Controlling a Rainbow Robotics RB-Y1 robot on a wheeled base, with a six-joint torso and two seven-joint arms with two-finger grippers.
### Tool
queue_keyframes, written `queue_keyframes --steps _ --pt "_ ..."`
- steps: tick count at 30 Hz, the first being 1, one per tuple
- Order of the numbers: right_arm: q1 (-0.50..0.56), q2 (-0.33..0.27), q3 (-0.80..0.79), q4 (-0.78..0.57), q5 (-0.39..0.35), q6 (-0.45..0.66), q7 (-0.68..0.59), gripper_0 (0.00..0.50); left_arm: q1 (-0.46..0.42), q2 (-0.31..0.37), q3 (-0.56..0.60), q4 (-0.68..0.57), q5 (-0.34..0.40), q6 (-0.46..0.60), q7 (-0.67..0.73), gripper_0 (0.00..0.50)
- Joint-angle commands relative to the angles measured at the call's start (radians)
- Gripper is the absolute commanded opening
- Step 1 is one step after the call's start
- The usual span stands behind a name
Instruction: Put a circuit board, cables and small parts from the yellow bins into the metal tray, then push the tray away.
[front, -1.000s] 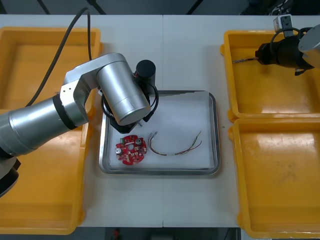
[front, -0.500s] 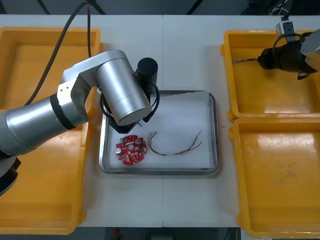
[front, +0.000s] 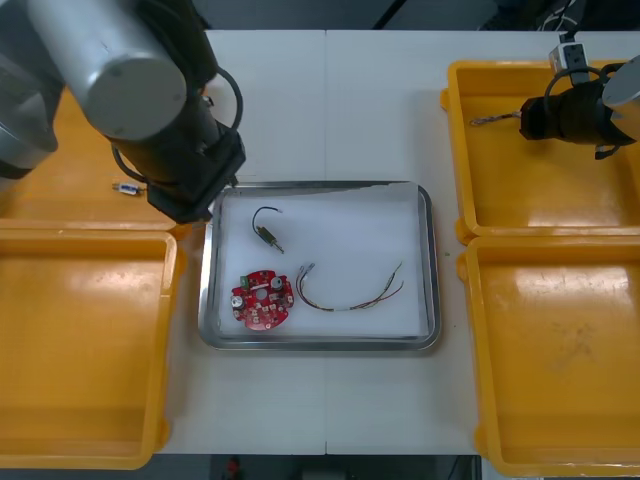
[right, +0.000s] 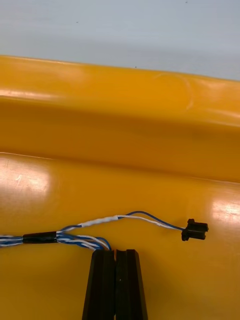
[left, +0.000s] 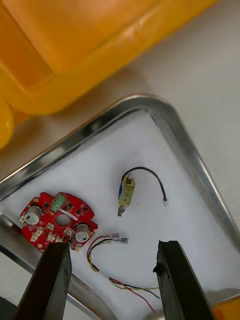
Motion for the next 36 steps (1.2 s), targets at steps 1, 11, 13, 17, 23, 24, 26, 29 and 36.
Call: queue_keyframes --steps 1,11,13,17,23,24,26,29,36 --pt "-0.043 -0.042 -0.022 -0.049 -0.006 0.089 0.004 0.0 -0.073 0.101 0.105 0.067 0.052 -0.012 0.038 0.5" --pt "-0.043 -0.161 -0.039 -0.186 0.008 0.435 0.016 0.0 -0.096 0.152 0.16 0.282 -0.019 -0.085 -0.139 0.5" --pt "-0.043 -0.166 -0.045 -0.186 0.008 0.488 0.018 0.0 -0.096 0.152 0.159 0.325 -0.03 -0.102 -0.17 0.5" --pt "-0.034 -0.167 -0.049 -0.186 0.008 0.579 0.018 0.0 -0.096 0.152 0.157 0.417 -0.05 -0.137 -0.242 0.5" --pt "0.012 -0.161 -0.05 -0.198 0.008 0.636 0.024 0.0 -0.096 0.152 0.134 0.523 -0.062 -0.182 -0.36 0.5" --pt "0.015 -0.161 -0.05 -0.199 0.008 0.646 0.024 0.0 -0.096 0.152 0.12 0.538 -0.062 -0.199 -0.374 0.5" --pt "0.017 -0.161 -0.05 -0.199 0.01 0.657 0.026 0.002 -0.096 0.152 0.096 0.558 -0.062 -0.225 -0.381 0.5" --pt "0.017 -0.161 -0.05 -0.199 0.028 0.665 0.026 0.058 -0.096 0.149 0.053 0.596 -0.053 -0.269 -0.384 0.5" --pt "0.017 -0.161 -0.053 -0.239 0.108 0.665 0.03 0.5 -0.096 0.14 -0.038 0.645 -0.047 -0.331 -0.384 0.5"
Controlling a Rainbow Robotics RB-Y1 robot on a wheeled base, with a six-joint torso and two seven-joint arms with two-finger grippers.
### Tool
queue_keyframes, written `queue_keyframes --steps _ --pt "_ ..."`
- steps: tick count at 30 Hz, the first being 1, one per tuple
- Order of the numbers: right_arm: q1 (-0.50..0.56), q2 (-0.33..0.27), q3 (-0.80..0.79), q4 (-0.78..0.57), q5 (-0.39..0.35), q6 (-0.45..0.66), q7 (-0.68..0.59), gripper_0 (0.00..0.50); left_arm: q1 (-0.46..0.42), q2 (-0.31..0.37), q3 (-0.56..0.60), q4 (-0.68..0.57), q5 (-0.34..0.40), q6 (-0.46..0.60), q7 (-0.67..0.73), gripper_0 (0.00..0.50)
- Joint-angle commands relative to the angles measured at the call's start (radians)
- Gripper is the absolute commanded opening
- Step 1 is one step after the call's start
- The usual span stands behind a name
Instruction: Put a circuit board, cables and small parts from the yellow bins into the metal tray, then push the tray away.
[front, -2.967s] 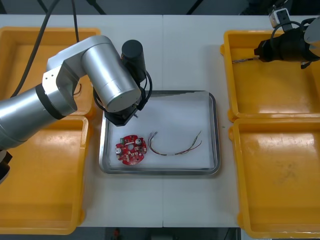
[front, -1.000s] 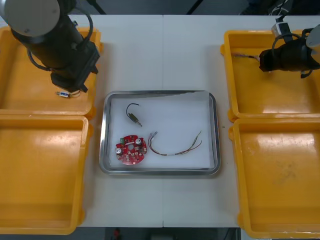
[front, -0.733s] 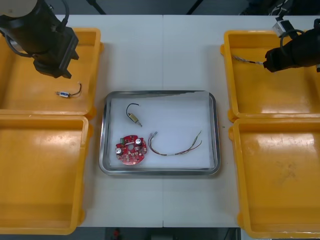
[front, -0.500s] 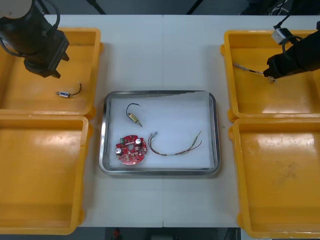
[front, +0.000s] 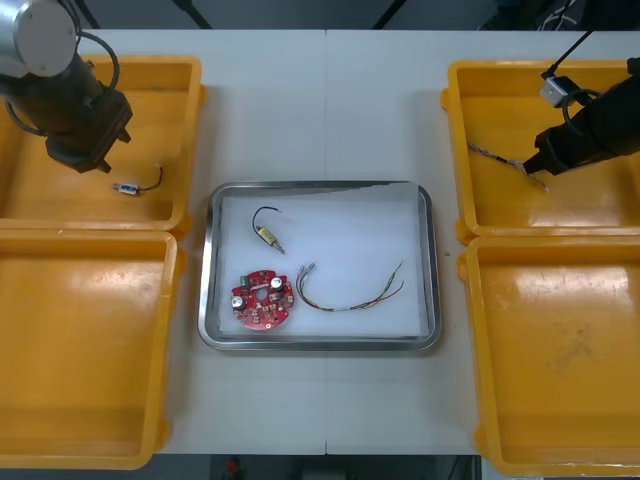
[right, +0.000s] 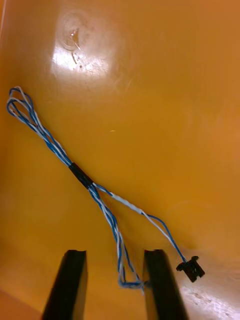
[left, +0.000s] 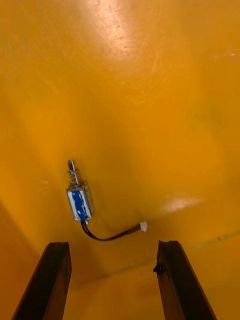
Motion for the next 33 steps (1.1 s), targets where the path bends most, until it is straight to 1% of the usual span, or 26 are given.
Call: queue_keyframes --steps 1,3,4,7,12,13,15,20,23,24,26,30,33 --pt "-0.001 -0.036 -0.03 -0.055 0.058 0.01 0.027 0.5 -0.049 0.025 -0.059 0.028 0.005 -0.036 0.022 0.5" --pt "-0.003 -0.036 -0.042 -0.078 0.102 0.027 0.027 0.5 -0.049 0.019 -0.08 0.051 0.01 -0.063 0.02 0.5" --pt "-0.003 -0.036 -0.045 -0.085 0.113 0.032 0.027 0.5 -0.049 0.018 -0.085 0.057 0.011 -0.068 0.02 0.5" --pt "-0.003 -0.036 -0.07 -0.141 0.191 0.061 0.022 0.5 -0.049 0.004 -0.1 0.093 0.011 -0.103 0.012 0.5" --pt "-0.006 -0.024 -0.071 -0.2 0.262 0.075 0.017 0.5 -0.049 -0.013 -0.1 0.133 0.011 -0.137 0.002 0.5" --pt "-0.006 -0.013 -0.073 -0.217 0.285 0.075 0.014 0.5 -0.049 -0.018 -0.1 0.146 0.011 -0.143 -0.005 0.5" --pt "-0.011 -0.001 -0.071 -0.23 0.306 0.073 0.016 0.5 -0.049 -0.024 -0.101 0.153 0.013 -0.145 -0.009 0.5" --pt "-0.027 0.034 -0.071 -0.233 0.328 0.07 0.033 0.5 -0.049 -0.033 -0.112 0.156 0.025 -0.145 -0.018 0.5" --pt "-0.037 0.071 -0.07 -0.234 0.345 0.07 0.051 0.5 -0.048 -0.036 -0.152 0.156 0.048 -0.161 -0.018 0.5" --pt "-0.037 0.071 -0.07 -0.234 0.345 0.07 0.051 0.5 -0.048 -0.036 -0.152 0.156 0.048 -0.161 -0.018 0.5" --pt "-0.04 0.096 -0.067 -0.234 0.357 0.062 0.07 0.5 -0.048 -0.038 -0.187 0.156 0.057 -0.177 -0.02 0.5" --pt "-0.04 0.12 -0.059 -0.233 0.368 0.041 0.083 0.5 -0.048 -0.042 -0.195 0.156 0.057 -0.177 -0.018 0.5" --pt "-0.04 0.133 -0.048 -0.233 0.375 0.021 0.086 0.5 -0.048 -0.045 -0.195 0.159 0.073 -0.177 -0.02 0.5"
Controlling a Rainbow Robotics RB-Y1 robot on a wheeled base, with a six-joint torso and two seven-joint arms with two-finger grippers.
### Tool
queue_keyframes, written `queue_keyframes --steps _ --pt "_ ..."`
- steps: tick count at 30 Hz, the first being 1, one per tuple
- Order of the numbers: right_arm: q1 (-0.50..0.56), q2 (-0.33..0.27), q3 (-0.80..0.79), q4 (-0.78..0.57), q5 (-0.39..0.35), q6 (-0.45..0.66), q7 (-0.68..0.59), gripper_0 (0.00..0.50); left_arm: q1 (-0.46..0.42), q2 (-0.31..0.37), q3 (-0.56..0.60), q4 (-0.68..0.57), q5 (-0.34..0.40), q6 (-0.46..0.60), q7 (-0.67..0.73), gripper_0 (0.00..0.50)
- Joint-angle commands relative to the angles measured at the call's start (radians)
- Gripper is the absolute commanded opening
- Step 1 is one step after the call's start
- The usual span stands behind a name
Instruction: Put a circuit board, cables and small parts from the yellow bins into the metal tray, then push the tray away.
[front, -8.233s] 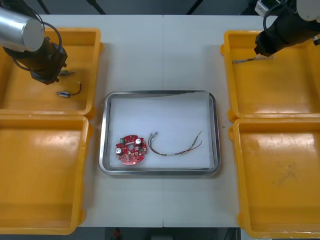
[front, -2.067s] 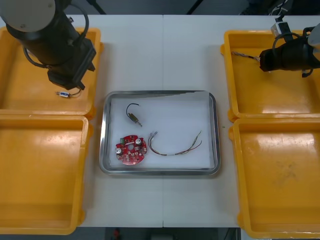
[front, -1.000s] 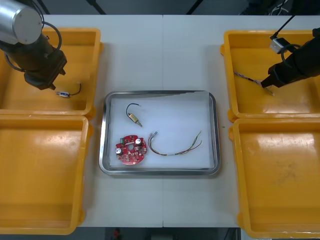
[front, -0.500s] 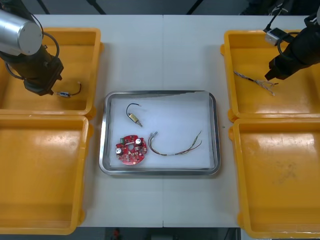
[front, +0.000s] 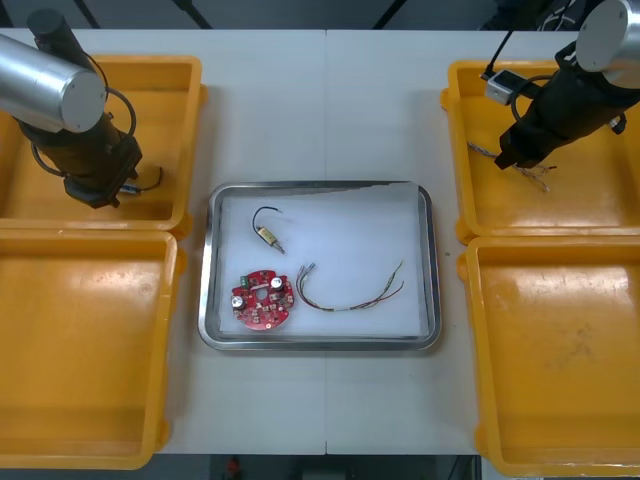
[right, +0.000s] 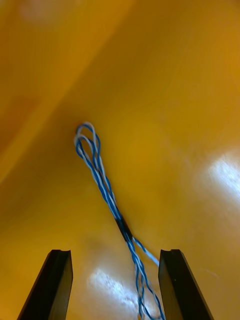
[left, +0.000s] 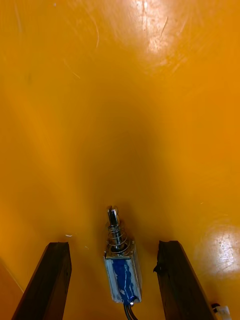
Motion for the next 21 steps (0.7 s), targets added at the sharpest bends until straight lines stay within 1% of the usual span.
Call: queue_keyframes --steps 1,6,12,15,16,17,18,19,20,21 --pt "-0.04 0.025 0.002 -0.016 0.014 -0.032 0.033 0.5 -0.047 -0.017 -0.004 0.007 0.03 -0.008 -0.018 0.5" --pt "-0.039 0.029 0.014 0.002 0.016 -0.063 0.034 0.5 -0.047 -0.02 -0.002 0.007 0.046 -0.008 -0.021 0.5" --pt "-0.039 0.042 0.016 0.059 0.017 -0.114 0.045 0.5 -0.041 -0.025 -0.004 0.007 0.041 -0.011 -0.026 0.5" --pt "-0.039 0.045 0.016 0.067 0.017 -0.118 0.05 0.5 -0.035 -0.025 -0.004 0.007 0.041 -0.021 -0.032 0.5" --pt "-0.039 0.043 0.017 0.067 0.017 -0.115 0.051 0.5 -0.03 -0.025 -0.004 0.008 0.04 -0.028 -0.035 0.452" --pt "-0.039 0.043 0.017 0.067 0.017 -0.114 0.05 0.5 -0.027 -0.025 -0.004 0.007 0.04 -0.03 -0.038 0.387" --pt "-0.039 0.043 0.017 0.067 0.017 -0.114 0.05 0.5 -0.027 -0.025 -0.004 0.007 0.04 -0.03 -0.038 0.387" --pt "-0.039 0.045 0.025 0.067 0.017 -0.114 0.05 0.5 -0.027 -0.025 -0.004 0.005 0.036 -0.033 -0.041 0.306" --pt "-0.039 0.045 0.028 0.067 0.017 -0.114 0.05 0.5 -0.027 -0.025 -0.004 0.005 0.033 -0.033 -0.043 0.275" --pt "-0.039 0.045 0.034 0.067 0.017 -0.114 0.047 0.5 -0.027 -0.026 -0.004 0.004 0.03 -0.033 -0.044 0.227"
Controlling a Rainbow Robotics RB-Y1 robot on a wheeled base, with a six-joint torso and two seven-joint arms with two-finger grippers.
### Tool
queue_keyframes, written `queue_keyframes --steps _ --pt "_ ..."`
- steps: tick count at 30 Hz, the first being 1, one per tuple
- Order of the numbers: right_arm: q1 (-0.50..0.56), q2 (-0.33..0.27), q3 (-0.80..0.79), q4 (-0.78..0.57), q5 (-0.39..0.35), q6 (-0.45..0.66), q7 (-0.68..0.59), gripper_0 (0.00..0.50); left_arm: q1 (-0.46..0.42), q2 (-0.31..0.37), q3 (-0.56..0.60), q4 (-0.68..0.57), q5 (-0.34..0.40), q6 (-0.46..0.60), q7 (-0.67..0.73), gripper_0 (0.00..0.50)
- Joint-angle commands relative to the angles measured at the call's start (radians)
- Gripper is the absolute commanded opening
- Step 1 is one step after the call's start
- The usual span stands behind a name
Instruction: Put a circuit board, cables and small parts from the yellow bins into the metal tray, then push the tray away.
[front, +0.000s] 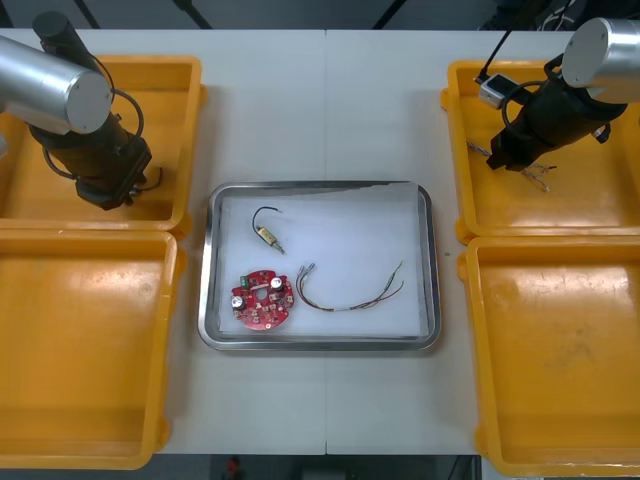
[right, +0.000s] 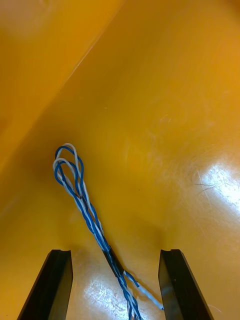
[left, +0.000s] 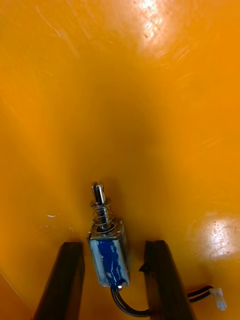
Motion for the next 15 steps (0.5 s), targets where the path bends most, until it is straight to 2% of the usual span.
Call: queue_keyframes --steps 1,2,3,4,12,15 --pt "-0.039 0.013 0.037 -0.006 0.007 -0.004 0.022 0.5 -0.027 -0.014 -0.003 0.0 -0.006 -0.012 -0.045 0.151" --pt "-0.036 0.012 0.04 -0.004 0.007 -0.004 0.021 0.5 -0.027 -0.012 -0.003 0.0 -0.007 -0.012 -0.045 0.055" --pt "-0.034 0.013 0.04 -0.004 0.007 -0.004 0.021 0.5 -0.027 -0.012 -0.003 0.0 -0.007 -0.012 -0.047 0.016" --pt "-0.033 0.013 0.041 -0.006 0.009 -0.004 0.021 0.5 -0.027 -0.012 -0.003 0.0 -0.007 -0.012 -0.048 0.0" --pt "-0.017 0.012 0.041 -0.006 0.009 -0.007 0.024 0.5 -0.027 -0.012 -0.003 -0.011 -0.034 -0.009 -0.055 0.0" --pt "-0.008 0.013 0.046 -0.006 0.009 -0.013 0.025 0.5 -0.028 0.003 0.015 -0.033 -0.098 0.01 -0.056 0.0"
